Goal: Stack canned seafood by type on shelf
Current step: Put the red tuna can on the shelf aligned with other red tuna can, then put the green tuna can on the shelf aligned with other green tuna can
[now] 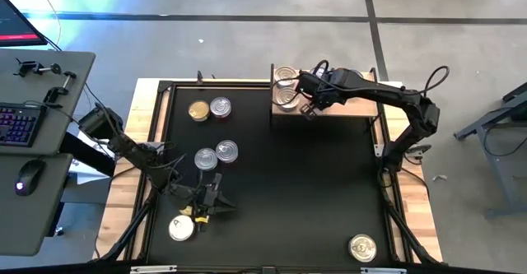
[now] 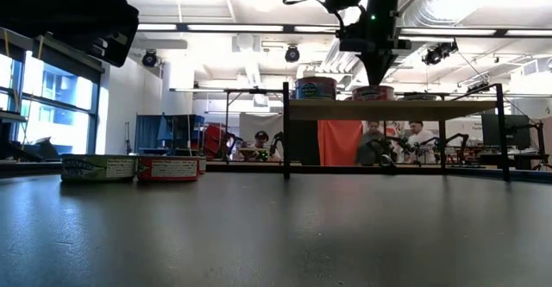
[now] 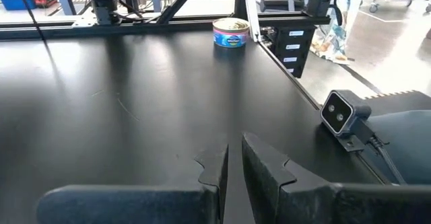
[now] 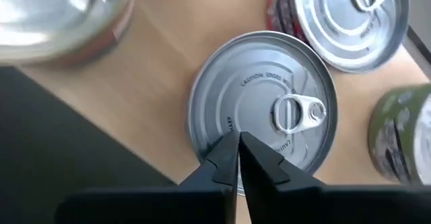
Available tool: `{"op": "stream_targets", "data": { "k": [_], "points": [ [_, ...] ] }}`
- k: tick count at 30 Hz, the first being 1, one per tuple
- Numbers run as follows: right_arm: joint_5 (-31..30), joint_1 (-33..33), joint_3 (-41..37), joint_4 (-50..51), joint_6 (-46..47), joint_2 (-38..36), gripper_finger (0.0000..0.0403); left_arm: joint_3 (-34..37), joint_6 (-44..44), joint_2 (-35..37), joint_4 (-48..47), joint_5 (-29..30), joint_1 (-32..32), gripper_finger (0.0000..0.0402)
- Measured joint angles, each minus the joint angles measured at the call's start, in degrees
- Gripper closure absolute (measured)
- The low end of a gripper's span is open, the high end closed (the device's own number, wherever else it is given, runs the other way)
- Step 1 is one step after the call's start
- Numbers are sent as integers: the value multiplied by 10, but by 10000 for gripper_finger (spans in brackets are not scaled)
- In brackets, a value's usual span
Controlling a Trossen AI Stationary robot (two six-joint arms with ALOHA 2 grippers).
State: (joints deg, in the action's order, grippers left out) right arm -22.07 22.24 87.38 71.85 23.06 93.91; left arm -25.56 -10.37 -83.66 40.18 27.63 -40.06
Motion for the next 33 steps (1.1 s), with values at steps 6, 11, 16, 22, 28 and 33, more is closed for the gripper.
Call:
{"op": "stream_targets", "data": {
  "k": [6,11,16,22,28,33],
  "points": [
    [-61,-18,31,-4,3,-2,396,0,0,0,1,0,-1,367],
    [-104,-103,32,-32,17,-29,401,0,-5,0,2,0,-3,367],
    [-168,-274,-21,-70,112,-45,402,0,-5,0,1,22,-19,367],
    [-227,-504,-165,-337,206,-12,403,0,-44,7,-41,95,-35,367],
    [-301,-646,-265,-725,167,95,403,-1,-111,108,-242,117,23,367],
    [-391,-689,-246,-848,135,205,403,-1,-166,202,-439,94,77,366]
  ]
}}
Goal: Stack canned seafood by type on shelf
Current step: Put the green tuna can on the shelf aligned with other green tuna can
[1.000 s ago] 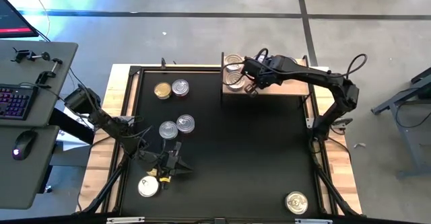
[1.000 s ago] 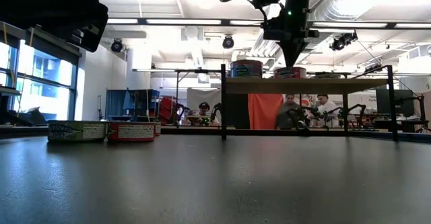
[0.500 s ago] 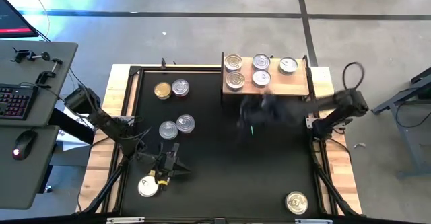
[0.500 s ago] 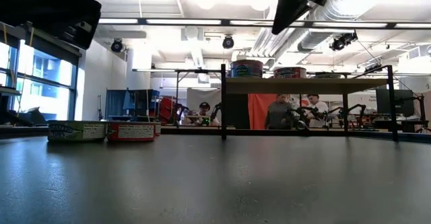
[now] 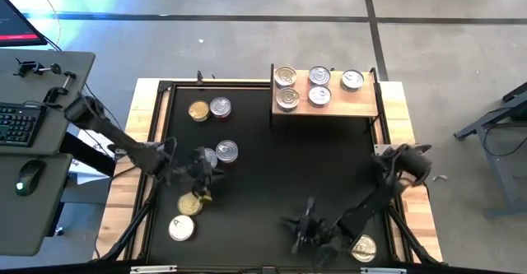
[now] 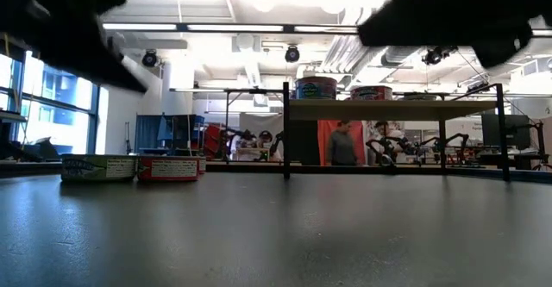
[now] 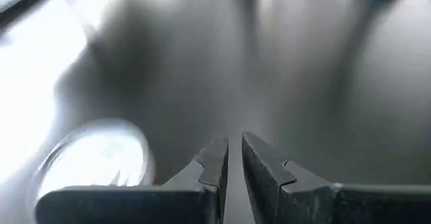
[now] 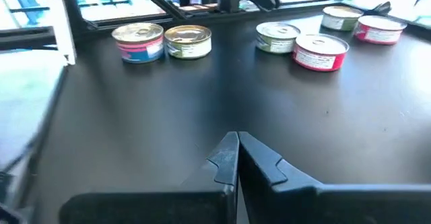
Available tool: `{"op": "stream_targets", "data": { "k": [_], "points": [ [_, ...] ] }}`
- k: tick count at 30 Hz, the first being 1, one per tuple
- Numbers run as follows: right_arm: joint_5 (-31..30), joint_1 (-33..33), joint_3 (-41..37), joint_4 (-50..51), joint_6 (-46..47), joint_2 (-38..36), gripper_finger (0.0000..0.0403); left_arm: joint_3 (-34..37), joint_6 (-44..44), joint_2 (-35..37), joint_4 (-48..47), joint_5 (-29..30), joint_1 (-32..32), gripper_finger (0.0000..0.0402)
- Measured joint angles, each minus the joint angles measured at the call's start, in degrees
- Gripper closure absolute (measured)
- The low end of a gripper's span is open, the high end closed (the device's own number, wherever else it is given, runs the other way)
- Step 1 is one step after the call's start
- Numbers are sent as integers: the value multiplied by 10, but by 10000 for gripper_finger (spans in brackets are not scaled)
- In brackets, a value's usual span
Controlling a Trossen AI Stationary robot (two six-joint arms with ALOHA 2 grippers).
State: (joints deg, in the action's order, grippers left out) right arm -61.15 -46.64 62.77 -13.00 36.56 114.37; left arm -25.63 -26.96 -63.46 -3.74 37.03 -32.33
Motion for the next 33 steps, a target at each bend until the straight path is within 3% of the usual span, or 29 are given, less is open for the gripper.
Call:
{"op": "stream_targets", "data": {
  "k": [7,10,13,17,22,24,29,33],
  "points": [
    [-17,20,37,1,5,73,403,0,-155,35,-257,-74,70,315],
    [-11,35,37,3,4,75,403,1,-198,19,-310,-61,93,283],
    [-11,44,37,0,-19,75,403,0,-206,-6,-298,-81,110,266],
    [-8,51,37,-12,-39,75,403,-1,-194,-51,-153,-156,115,269],
    [-8,54,37,-17,-39,75,403,1,-69,-99,122,-268,85,284],
    [-8,54,37,-19,-33,74,403,0,10,-111,196,-281,69,288],
    [-8,54,37,-20,-23,74,403,1,266,-170,283,-297,-1,292],
    [-8,54,37,-28,-21,74,403,-25,337,-252,348,-292,-40,281]
  ]
}}
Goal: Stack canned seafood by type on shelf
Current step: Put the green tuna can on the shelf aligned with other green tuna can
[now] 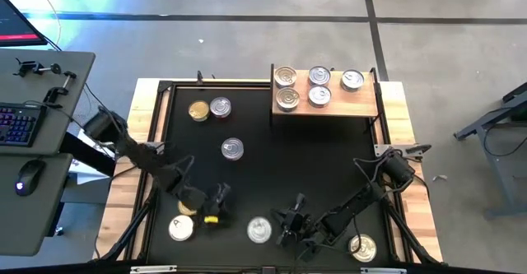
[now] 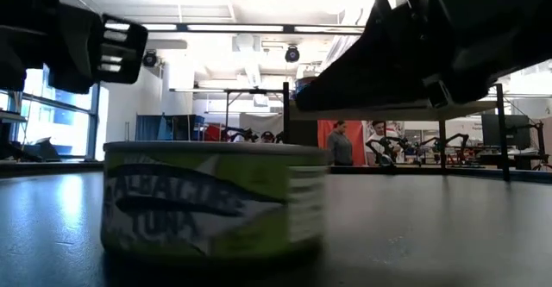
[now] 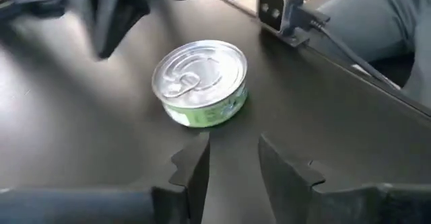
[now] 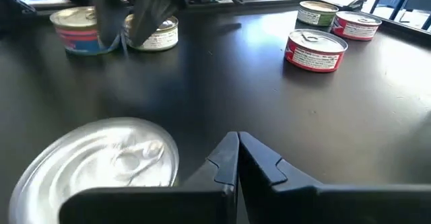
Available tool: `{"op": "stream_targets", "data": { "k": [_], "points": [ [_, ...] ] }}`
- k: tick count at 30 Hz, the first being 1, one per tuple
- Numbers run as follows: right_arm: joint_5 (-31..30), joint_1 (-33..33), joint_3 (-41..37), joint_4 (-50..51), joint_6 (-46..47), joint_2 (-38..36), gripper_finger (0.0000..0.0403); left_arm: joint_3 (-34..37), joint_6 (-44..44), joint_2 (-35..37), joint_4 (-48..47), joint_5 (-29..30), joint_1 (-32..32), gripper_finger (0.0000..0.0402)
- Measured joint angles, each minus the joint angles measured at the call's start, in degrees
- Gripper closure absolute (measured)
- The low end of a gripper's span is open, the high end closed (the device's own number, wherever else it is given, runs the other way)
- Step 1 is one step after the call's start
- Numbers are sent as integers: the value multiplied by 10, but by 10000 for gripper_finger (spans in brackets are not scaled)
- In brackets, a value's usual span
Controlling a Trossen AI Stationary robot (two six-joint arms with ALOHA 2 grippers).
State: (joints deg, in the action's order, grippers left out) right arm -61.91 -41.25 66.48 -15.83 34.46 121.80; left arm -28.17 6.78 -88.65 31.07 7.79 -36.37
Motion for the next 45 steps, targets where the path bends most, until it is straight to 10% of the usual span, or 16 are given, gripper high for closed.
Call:
{"op": "stream_targets", "data": {
  "k": [9,15,27,35,45],
  "points": [
    [231,10,26,-45,-75,-4,403,-175,106,-164,-58,3,-13,235],
    [278,10,79,3,-120,-4,403,-247,162,-210,-147,12,2,232],
    [209,-46,272,354,-74,-5,393,-264,151,-217,-172,-55,38,388],
    [238,-60,275,416,-41,14,280,-261,60,-218,-154,-55,41,400],
    [179,-51,278,361,-221,70,166,-195,-73,-217,1,-90,65,401]
  ]
}}
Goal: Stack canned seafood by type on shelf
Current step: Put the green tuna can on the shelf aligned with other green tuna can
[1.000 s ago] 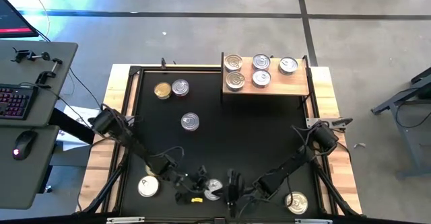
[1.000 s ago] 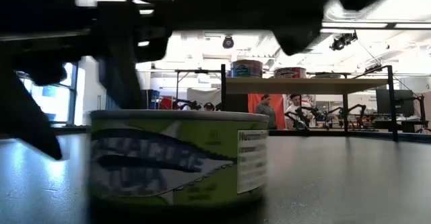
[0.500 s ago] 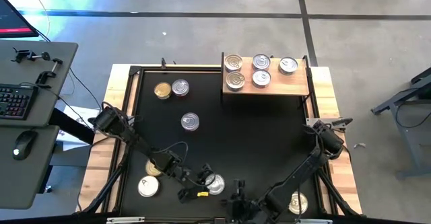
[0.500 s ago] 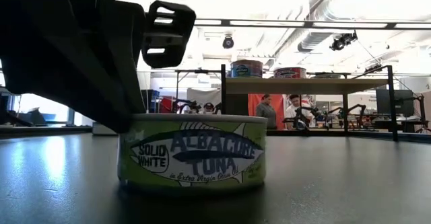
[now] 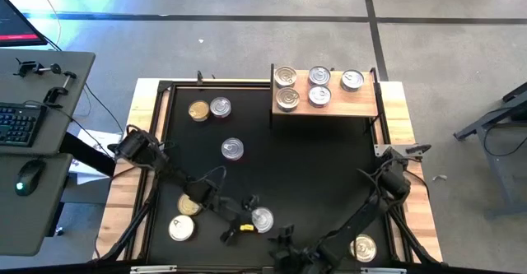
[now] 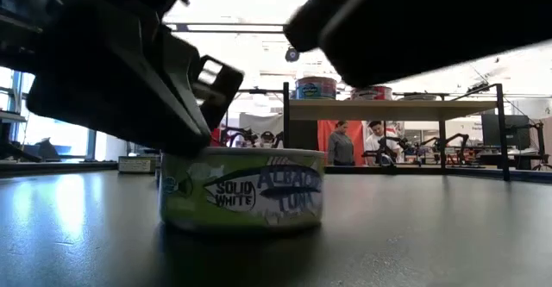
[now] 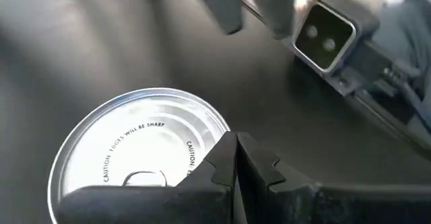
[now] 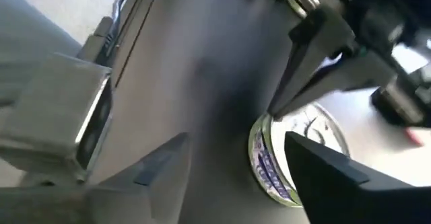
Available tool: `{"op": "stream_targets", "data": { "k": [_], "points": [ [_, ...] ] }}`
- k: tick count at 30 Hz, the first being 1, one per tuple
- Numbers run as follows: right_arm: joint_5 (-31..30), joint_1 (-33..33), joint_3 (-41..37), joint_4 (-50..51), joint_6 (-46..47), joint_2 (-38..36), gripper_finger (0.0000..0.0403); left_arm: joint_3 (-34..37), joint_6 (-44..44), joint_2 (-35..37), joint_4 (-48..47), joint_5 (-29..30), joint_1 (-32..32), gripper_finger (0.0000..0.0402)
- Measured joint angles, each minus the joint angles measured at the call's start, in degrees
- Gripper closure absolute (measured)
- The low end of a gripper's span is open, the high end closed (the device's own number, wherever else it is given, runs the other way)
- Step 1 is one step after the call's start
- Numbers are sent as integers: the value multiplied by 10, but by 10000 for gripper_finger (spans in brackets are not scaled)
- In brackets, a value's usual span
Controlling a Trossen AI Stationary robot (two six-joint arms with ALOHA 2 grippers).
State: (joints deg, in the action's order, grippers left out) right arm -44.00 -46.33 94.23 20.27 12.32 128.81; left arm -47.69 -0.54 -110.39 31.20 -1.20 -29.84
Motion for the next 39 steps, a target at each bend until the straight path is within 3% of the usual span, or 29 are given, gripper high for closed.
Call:
{"op": "stream_targets", "data": {
  "k": [8,12,19,25,30,33,39],
  "points": [
    [-26,26,10,33,-143,-6,124,90,-69,34,215,6,14,401],
    [-54,46,-2,30,-154,-6,123,94,-69,36,225,8,15,401],
    [22,83,-3,20,-88,-6,123,93,-55,37,225,25,15,401],
    [26,100,-3,41,-37,-6,123,93,-50,38,226,31,11,401],
    [25,88,13,117,-11,-9,123,93,26,73,156,51,-24,401],
    [22,78,40,184,66,-16,124,91,75,93,91,109,-52,396],
    [22,61,66,232,180,-16,124,48,118,86,-23,163,-75,335]
  ]
}}
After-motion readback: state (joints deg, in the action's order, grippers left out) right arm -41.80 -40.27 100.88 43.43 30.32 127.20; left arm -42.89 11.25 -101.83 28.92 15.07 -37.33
